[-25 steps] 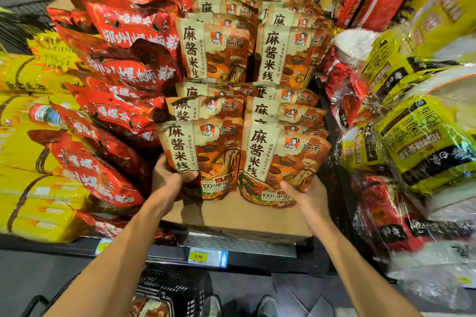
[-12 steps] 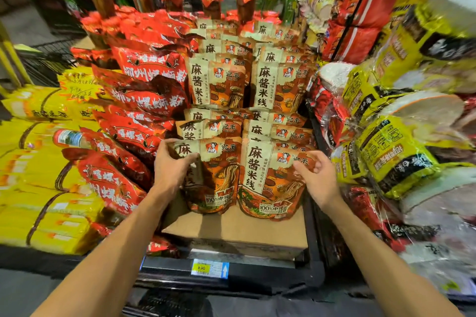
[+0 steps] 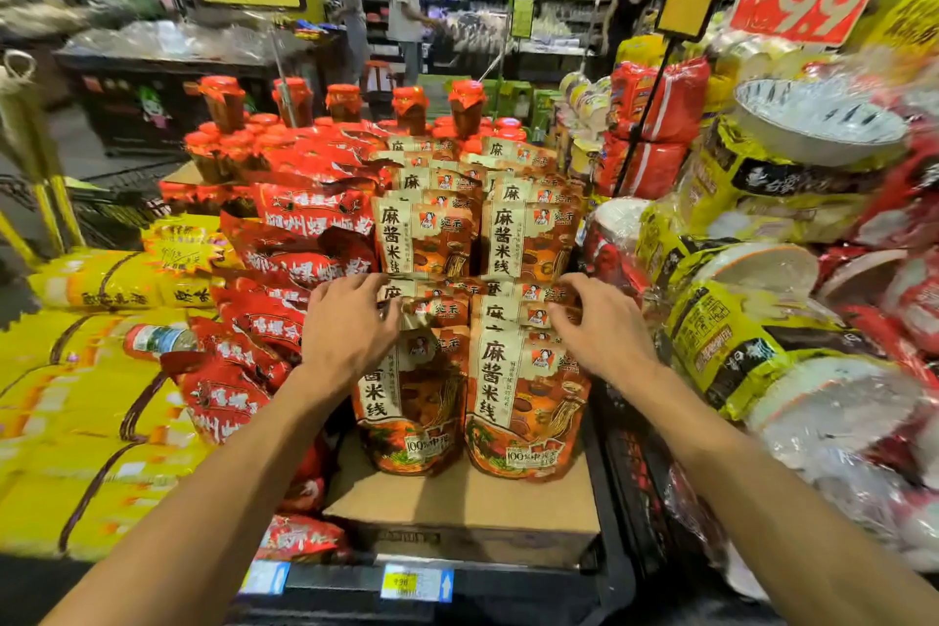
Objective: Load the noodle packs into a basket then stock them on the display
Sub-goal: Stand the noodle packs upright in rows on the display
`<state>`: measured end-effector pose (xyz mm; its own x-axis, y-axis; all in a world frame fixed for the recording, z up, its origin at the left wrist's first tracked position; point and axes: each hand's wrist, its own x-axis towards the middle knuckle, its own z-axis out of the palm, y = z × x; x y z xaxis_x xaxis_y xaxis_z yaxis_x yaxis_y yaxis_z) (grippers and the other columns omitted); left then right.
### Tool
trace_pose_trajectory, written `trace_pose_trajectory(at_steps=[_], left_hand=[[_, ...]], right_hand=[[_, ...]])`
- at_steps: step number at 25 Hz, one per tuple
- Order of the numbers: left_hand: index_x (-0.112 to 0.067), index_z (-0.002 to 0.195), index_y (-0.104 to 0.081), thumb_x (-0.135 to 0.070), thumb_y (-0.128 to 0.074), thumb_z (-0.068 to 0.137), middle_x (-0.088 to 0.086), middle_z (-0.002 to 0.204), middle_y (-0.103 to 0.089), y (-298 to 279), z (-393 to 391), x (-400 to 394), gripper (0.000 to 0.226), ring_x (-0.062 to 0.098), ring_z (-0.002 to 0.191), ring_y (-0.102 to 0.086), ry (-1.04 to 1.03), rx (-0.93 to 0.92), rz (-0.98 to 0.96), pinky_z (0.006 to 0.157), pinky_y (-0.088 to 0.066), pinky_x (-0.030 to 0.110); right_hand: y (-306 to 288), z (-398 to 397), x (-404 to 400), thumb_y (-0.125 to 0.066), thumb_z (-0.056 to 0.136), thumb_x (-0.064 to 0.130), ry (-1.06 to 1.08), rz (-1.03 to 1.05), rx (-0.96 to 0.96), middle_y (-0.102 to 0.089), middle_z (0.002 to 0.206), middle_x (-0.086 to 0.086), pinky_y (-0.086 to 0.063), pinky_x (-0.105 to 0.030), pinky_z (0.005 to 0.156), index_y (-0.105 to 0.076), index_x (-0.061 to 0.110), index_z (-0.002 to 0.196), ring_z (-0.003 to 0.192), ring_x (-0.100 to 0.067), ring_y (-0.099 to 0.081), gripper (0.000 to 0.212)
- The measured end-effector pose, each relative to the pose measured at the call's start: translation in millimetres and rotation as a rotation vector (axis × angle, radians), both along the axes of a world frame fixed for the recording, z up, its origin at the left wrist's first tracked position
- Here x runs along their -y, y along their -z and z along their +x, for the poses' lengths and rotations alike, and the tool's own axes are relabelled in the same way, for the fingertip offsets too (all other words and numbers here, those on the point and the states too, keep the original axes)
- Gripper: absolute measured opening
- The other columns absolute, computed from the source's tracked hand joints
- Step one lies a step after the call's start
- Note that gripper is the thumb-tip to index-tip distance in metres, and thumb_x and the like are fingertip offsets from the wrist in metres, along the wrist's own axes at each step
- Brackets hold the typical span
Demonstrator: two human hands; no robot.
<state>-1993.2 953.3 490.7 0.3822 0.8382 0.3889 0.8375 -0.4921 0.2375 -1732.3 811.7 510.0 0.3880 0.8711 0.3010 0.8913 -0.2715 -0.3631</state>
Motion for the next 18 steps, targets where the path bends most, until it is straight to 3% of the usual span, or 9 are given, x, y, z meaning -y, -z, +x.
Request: trace_pose_trajectory(at_steps=[4,9,12,18], left_hand=[[-0.020,0.146,-0.052,-0.049,-0.038,0.103,0.007,0.154,-0.047,-25.9,-12.0,17.0,0.053,0.022,0.145,-0.040,-0.033,-0.046,0.043,0.123,-0.019,0.046],[-0.025,0.156,-0.036,-0.059,-0.027,0.101,0.008,0.164,-0.030,-46.9,-43.7,64.9,0.066,0.023,0.153,-0.024,-0.207,-0.179,0.026,0.125,-0.009,0.050],[-0.025,0.155,-0.037,-0.058,-0.029,0.100,0.008,0.164,-0.032,-56.8,-69.1,101.6,0.065,0.024,0.152,-0.025,-0.337,-0.161,-0.009,0.125,-0.009,0.052],[-0.023,0.146,-0.049,-0.053,-0.039,0.100,0.009,0.153,-0.047,-40.5,-148.8,211.3,0.056,0.028,0.143,-0.040,-0.588,-0.181,-0.055,0.120,-0.021,0.052]], right_hand=[[-14.3,-24.9,1.7,-0.054,0.099,0.046,-0.036,0.023,0.071,-0.058,0.146,-0.003,-0.035,-0.043,0.115,-0.051,0.017,0.146,0.135,-0.023,-0.052,0.055],[-25.2,-50.9,7.4,-0.042,0.097,0.062,-0.160,-0.044,0.158,-0.050,0.153,-0.001,-0.023,-0.051,0.122,-0.046,0.023,0.149,0.143,-0.022,-0.043,0.065],[-32.0,-67.1,8.0,-0.036,0.096,0.068,-0.258,-0.085,0.192,-0.047,0.155,-0.003,-0.018,-0.056,0.124,-0.043,0.025,0.151,0.146,-0.023,-0.038,0.070],[-23.3,-140.6,48.8,-0.044,0.095,0.061,-0.530,-0.048,0.206,-0.059,0.140,-0.007,-0.027,-0.055,0.118,-0.056,0.018,0.139,0.136,-0.028,-0.047,0.062]])
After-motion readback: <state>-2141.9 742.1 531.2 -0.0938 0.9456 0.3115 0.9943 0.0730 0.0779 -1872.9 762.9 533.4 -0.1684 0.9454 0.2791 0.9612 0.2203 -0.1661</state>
